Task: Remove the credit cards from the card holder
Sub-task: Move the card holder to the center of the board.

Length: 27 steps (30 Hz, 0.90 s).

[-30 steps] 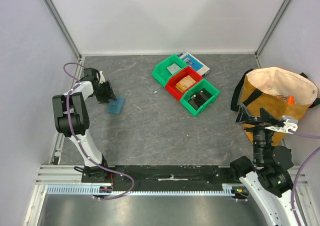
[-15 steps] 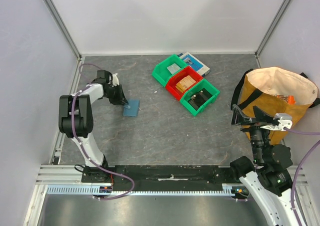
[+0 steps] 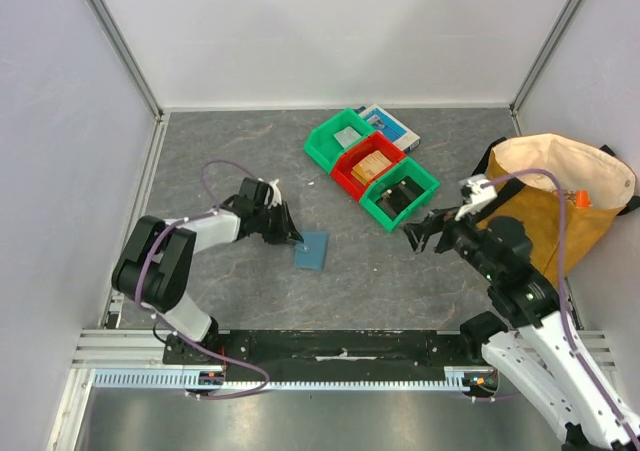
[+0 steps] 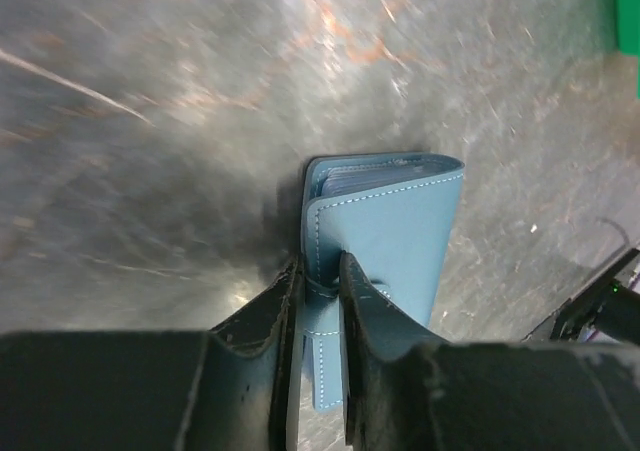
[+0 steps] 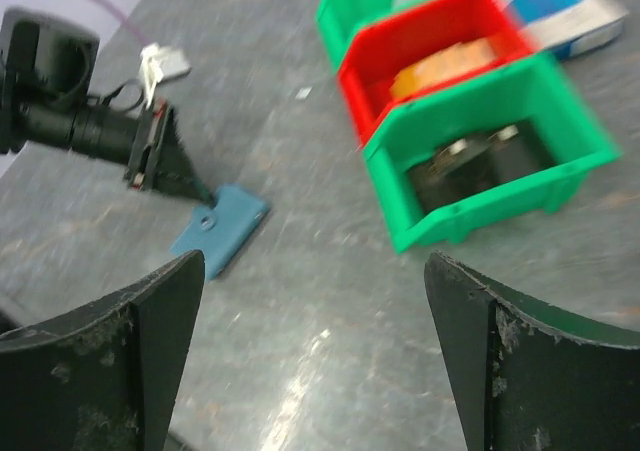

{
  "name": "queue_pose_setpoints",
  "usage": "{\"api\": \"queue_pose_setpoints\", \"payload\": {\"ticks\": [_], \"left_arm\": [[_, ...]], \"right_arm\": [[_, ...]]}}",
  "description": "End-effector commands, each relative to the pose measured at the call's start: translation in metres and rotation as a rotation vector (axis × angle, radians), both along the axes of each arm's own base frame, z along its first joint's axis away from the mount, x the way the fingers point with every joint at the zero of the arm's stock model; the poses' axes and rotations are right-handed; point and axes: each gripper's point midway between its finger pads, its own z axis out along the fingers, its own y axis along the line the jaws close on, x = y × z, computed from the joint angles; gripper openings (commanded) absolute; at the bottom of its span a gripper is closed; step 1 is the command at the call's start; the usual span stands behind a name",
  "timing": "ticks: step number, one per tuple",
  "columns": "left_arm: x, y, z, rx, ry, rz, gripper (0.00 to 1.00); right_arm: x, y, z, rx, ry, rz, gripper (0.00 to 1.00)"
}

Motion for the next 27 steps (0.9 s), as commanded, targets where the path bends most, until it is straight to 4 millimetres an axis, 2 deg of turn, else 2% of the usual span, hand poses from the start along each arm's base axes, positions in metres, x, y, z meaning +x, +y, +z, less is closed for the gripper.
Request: {"api": "queue_pose_setpoints", "payload": {"ticks": [1, 6, 10, 16, 21, 27], "left_arm": [[-0.029, -0.019, -0.013, -0.055, 0.018, 0.068, 0.15], [-0.062, -0.039, -0.014, -0.088, -0.012, 0.040, 0.11], [-0.075, -0.046, -0.013, -0.102, -0.028, 0.031, 0.11], [-0.094, -0.052, -0.015, -0.203, 0.003, 0.087, 0.11], [-0.100, -0.055, -0.013, -0.250, 0.012, 0.124, 0.11], [-0.102, -0.056, -0.006, -0.311, 0.017, 0.182, 0.10]], "right_arm": [[-0.018, 0.048, -0.029, 0.061, 0.208, 0.257, 0.98], [-0.019, 0.074, -0.093, 0.146, 0.409, 0.316, 0.98], [-0.020, 0.089, -0.126, 0.183, 0.503, 0.291, 0.98], [-0.021, 0.108, -0.162, 0.210, 0.588, 0.212, 0.93], [-0.027, 0.125, -0.188, 0.243, 0.660, 0.198, 0.88], [-0.031, 0.139, -0.202, 0.264, 0.704, 0.226, 0.77]]}}
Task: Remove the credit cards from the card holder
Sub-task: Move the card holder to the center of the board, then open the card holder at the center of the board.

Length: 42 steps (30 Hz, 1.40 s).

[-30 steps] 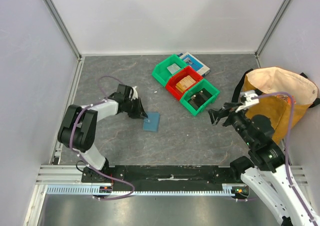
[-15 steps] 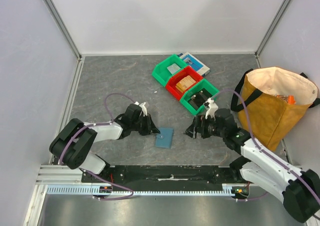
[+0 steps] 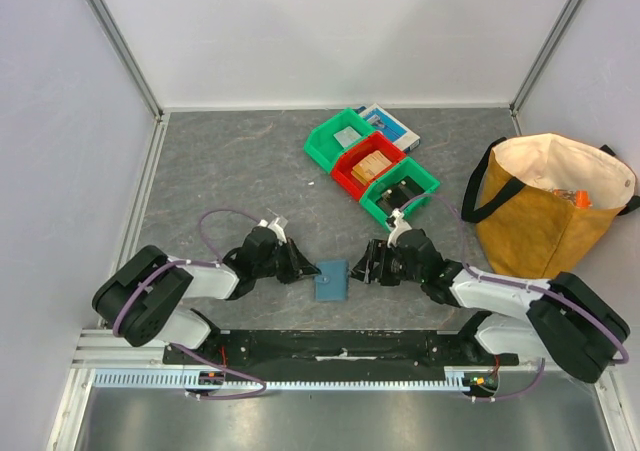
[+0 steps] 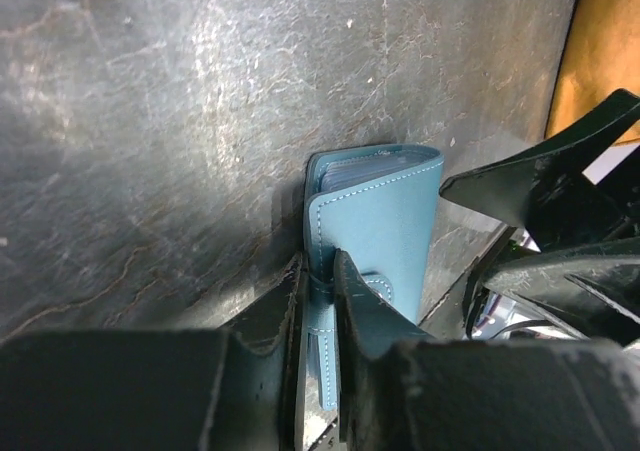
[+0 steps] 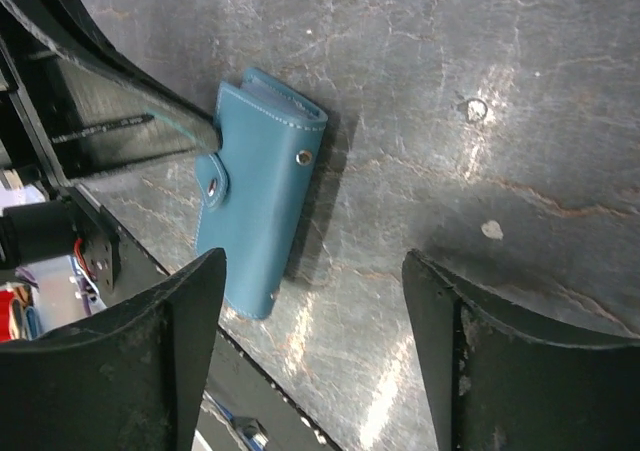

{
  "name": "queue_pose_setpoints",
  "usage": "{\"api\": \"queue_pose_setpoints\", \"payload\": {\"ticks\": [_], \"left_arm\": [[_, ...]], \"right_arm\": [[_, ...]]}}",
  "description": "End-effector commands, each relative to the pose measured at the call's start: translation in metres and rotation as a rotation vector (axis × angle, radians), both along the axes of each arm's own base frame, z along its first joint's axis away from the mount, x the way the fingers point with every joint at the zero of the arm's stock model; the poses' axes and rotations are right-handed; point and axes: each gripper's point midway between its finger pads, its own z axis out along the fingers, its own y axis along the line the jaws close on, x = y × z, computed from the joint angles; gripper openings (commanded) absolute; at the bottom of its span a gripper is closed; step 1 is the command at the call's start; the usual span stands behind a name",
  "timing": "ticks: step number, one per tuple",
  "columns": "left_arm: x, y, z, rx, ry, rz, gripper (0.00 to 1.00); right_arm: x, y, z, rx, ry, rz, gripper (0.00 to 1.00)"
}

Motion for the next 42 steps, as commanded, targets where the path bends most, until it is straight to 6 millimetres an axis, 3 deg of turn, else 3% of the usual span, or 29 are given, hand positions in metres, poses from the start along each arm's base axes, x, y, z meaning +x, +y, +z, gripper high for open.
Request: {"api": "queue_pose_setpoints", "payload": {"ticks": [1, 24, 28, 30, 34, 39, 42], "left_arm": [[-0.003, 0.004, -0.002, -0.032, 0.044, 0.089, 0.10], [0.001, -0.003, 0.008, -0.173, 0.106, 0.212, 0.06], [0.000, -0.006, 0.010, -0.207, 0.117, 0.216, 0.05], [-0.001, -0.009, 0.012, -0.218, 0.120, 0.208, 0.06], [-0.004, -0.011, 0.011, -0.206, 0.111, 0.180, 0.24], [-0.005, -0.013, 0.011, -0.051, 0.014, 0.104, 0.58], [-0.006, -0.007, 0.013, 0.126, -0.083, 0.081, 0.63]], "right_arm": [[0.010, 0.017, 0.012, 0.109, -0.030, -0.030, 0.76], [-0.025, 0.037, -0.028, 0.154, 0.141, 0.094, 0.58], [-0.025, 0.039, -0.031, 0.153, 0.147, 0.098, 0.44], [-0.025, 0.039, -0.031, 0.154, 0.147, 0.104, 0.30], [-0.022, 0.040, -0.028, 0.142, 0.135, 0.102, 0.00], [-0.018, 0.035, -0.025, 0.105, 0.113, 0.086, 0.00], [-0.016, 0.033, -0.025, 0.083, 0.104, 0.082, 0.00]]}}
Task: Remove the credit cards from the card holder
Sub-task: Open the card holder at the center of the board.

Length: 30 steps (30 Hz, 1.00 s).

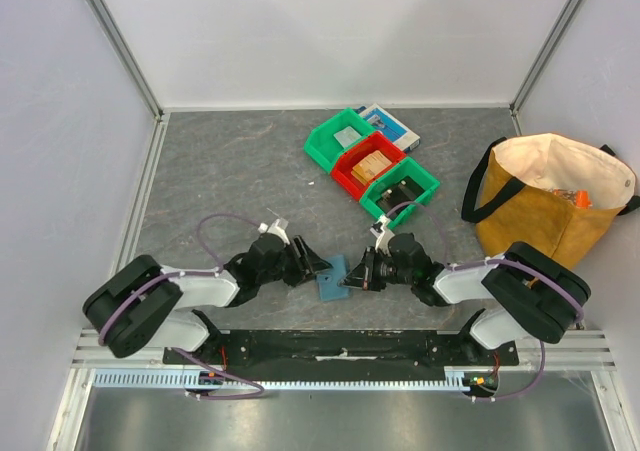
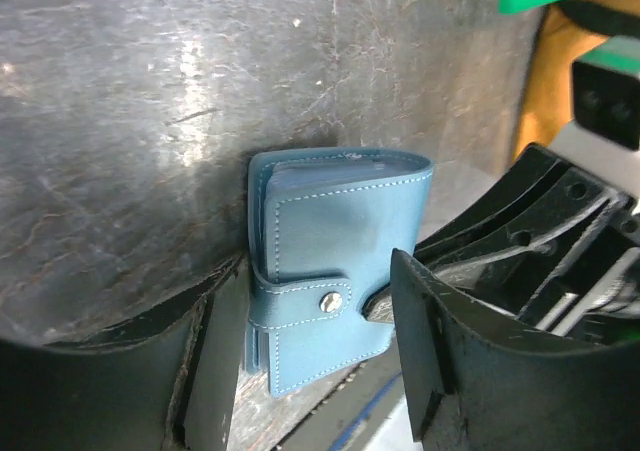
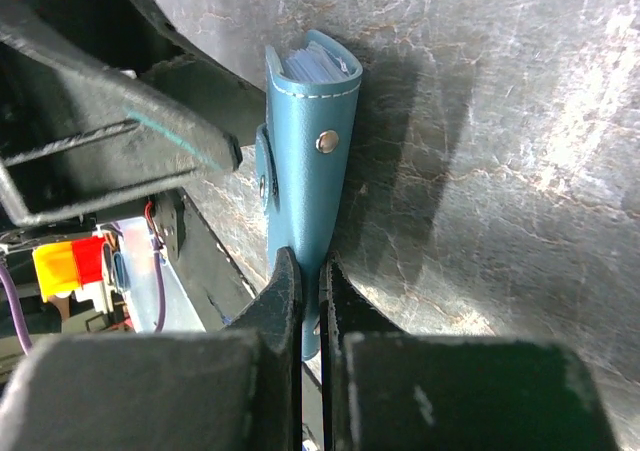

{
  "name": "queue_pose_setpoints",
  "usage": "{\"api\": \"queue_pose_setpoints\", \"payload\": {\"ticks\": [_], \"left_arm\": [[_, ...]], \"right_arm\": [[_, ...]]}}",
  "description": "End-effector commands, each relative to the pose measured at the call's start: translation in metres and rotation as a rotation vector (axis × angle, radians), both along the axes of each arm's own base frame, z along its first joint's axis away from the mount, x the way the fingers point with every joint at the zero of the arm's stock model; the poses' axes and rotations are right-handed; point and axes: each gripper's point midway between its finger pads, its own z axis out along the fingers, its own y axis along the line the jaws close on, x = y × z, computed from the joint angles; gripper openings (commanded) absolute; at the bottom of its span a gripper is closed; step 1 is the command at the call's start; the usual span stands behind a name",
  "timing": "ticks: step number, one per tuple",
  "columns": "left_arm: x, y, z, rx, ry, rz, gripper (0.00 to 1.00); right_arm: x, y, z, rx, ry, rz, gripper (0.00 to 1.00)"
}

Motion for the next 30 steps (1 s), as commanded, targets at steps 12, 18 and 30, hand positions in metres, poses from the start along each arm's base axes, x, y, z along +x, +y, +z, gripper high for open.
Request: {"api": "queue_pose_setpoints", "payload": {"ticks": [12, 18, 30], "left_arm": [[-0.014, -0.008, 0.021, 0.673, -0.304, -0.222, 0.60], [-0.017, -0.020, 0.014, 0.734, -0.312, -0.275, 0.54], [-0.016, -0.021, 0.005, 0.813, -0.309, -0.350, 0.51]], "right_arm": [[0.003, -0.012, -0.016, -0.123, -0.012, -0.018, 0.00], [0.002, -0.014, -0.016, -0.124, -0.014, -0.019, 0.00], [0.003, -0.014, -0.015, -0.127, -0.022, -0.023, 0.00]]}}
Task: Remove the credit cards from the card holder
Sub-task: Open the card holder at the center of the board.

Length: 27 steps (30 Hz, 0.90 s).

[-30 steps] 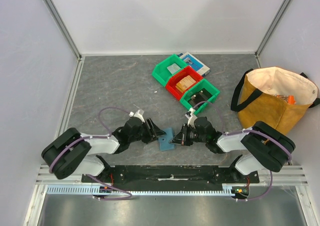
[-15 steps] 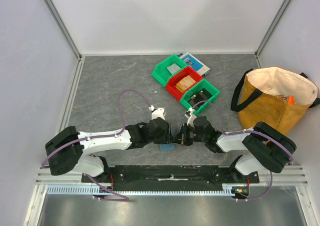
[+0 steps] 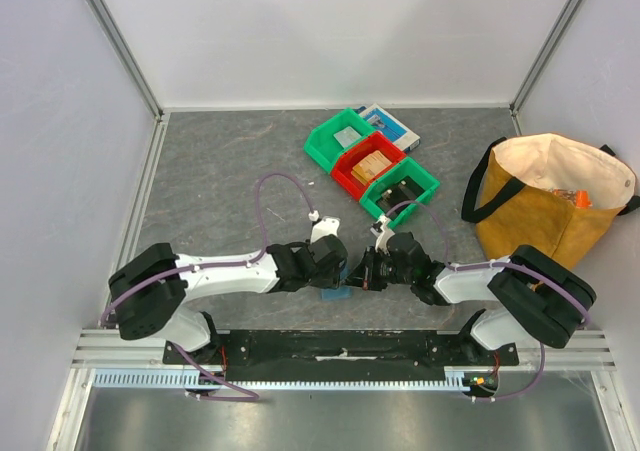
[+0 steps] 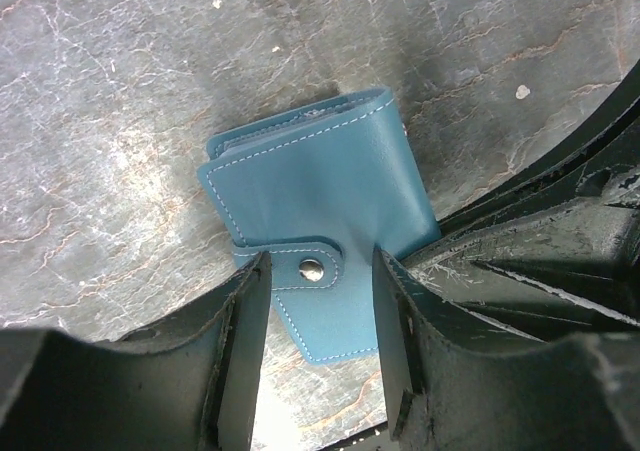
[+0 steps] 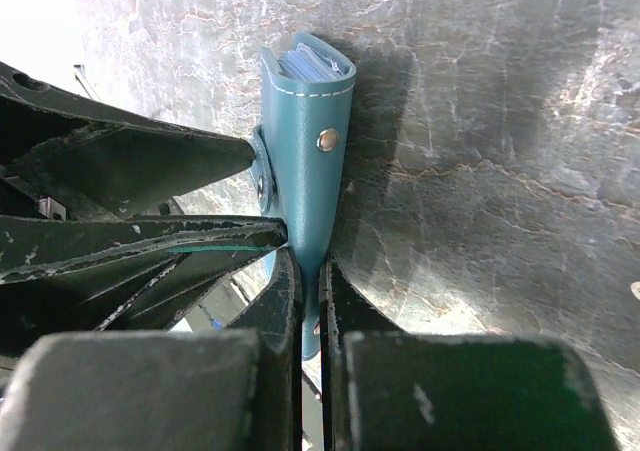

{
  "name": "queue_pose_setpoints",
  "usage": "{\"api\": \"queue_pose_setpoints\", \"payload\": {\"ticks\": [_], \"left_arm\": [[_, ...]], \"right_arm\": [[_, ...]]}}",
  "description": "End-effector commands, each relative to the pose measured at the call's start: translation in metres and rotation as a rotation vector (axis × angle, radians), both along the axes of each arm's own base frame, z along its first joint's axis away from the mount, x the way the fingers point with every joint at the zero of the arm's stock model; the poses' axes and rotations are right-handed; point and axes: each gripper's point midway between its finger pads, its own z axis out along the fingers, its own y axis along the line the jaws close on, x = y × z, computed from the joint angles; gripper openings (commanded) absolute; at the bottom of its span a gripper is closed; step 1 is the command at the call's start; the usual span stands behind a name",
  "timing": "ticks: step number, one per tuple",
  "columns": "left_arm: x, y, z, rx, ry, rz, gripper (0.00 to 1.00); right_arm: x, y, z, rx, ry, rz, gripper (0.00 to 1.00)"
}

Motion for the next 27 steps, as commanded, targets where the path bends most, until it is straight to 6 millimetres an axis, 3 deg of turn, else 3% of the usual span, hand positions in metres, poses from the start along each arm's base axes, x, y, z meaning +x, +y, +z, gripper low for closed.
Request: {"api": "queue_pose_setpoints", "payload": {"ticks": [1, 8, 19, 27], "left_arm": [[0.002, -0.001, -0.004, 0.072, -0.010, -0.059, 0.51], [0.005, -0.004, -0.009, 0.123, -0.003, -0.082, 0.45], [0.009, 0.024, -0.011, 0.270, -0.024, -0.070, 0.37], [0.007, 0.030, -0.016, 0.311, -0.015, -0.083, 0.33]], "right_arm": [[0.000, -0.010, -0.014, -0.077, -0.011, -0.012, 0.00], [0.000, -0.012, -0.013, -0.076, -0.015, -0.015, 0.00], [0.001, -0.013, -0.013, -0.082, -0.019, -0.023, 0.00], [0.002, -0.014, -0.013, -0.091, -0.020, -0.029, 0.00]]}}
